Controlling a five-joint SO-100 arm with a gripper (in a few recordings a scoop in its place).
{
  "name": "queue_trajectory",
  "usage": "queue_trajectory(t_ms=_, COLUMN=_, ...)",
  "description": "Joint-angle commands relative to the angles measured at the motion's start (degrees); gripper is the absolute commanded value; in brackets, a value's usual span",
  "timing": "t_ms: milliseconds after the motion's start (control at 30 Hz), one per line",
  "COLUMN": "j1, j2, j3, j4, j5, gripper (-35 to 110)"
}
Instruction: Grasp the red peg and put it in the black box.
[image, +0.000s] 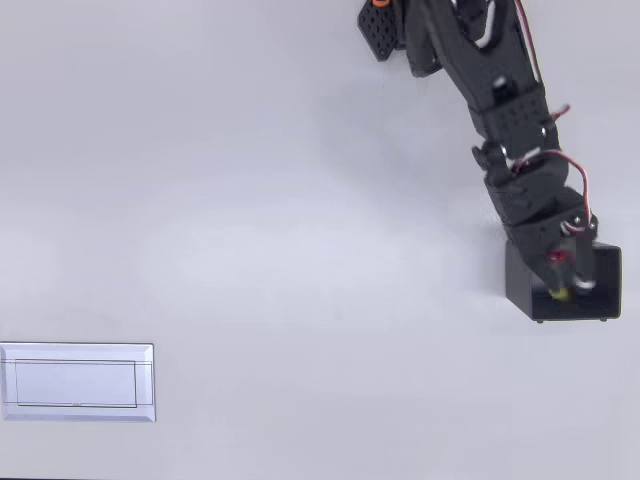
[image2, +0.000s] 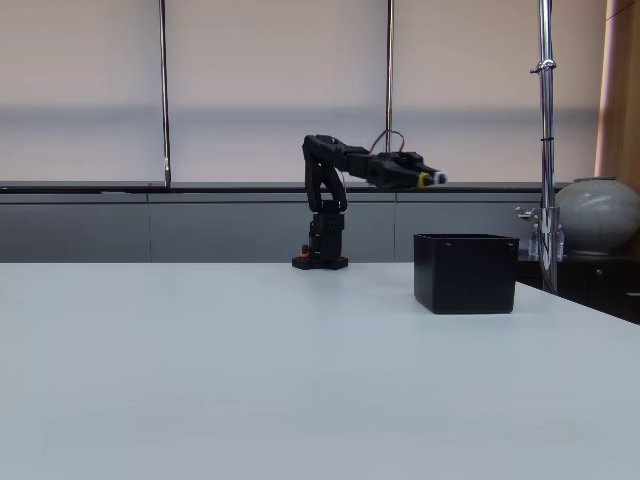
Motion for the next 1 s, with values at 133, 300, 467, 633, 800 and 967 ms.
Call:
queue_trajectory(t_ms=133, j1=15.6, j2=-22.9, j3=-4.0, j4=31.8, j5=7.3, gripper=0)
queue_trajectory(t_ms=300, j1=22.5, j2=-31.4, j3=-15.4, j4=41.3, j5=12.7, gripper=0)
queue_trajectory(t_ms=467, j1=24.7, j2=-41.0, j3=-22.9, j4=52.2, j5=13.0, gripper=0)
queue_trajectory(t_ms=633, j1=23.8, j2=-46.5, j3=-27.6, j4=56.7, j5=10.9, gripper=0)
queue_trajectory(t_ms=800, j1=24.7, j2=-50.8, j3=-35.3, j4=55.4, j5=13.5, gripper=0)
queue_trajectory(t_ms=967, j1=25.0, j2=-53.1, j3=-36.7, j4=61.1, j5=12.7, gripper=0)
